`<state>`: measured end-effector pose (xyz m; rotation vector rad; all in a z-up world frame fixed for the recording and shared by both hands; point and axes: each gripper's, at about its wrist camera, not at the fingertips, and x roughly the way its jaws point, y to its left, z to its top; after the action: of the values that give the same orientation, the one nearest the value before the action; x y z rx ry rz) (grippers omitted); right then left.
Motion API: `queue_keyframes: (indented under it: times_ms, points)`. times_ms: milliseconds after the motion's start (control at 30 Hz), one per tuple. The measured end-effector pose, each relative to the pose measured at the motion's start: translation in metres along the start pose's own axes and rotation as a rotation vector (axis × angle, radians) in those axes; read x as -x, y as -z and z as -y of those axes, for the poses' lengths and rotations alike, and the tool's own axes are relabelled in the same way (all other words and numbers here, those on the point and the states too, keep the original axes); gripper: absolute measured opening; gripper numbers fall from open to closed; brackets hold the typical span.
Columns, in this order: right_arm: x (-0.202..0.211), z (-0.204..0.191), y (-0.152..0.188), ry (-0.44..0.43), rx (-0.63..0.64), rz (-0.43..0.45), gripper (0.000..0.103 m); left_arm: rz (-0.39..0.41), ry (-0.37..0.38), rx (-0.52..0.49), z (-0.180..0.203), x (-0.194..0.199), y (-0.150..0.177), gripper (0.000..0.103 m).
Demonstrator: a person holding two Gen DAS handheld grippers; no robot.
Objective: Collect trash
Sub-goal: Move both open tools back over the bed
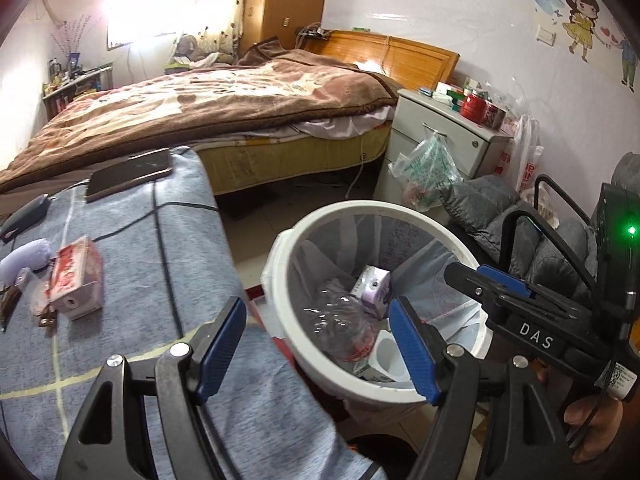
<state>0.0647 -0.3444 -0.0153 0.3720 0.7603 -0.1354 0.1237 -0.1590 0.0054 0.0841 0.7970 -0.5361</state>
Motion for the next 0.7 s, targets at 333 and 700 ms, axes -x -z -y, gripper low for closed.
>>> queue_keyframes:
  times_ms: [333,700]
  points:
    - [0.004,-0.028,0.003,-0.027,0.039,0.019,0.053,0.039,-0.046,0.046,-0.034,0.025,0.006,0.076]
    - [0.009,-0.072,0.005,-0.089,0.104,0.048,0.053,0.083,-0.122,0.118,-0.081,0.055,0.018,0.076]
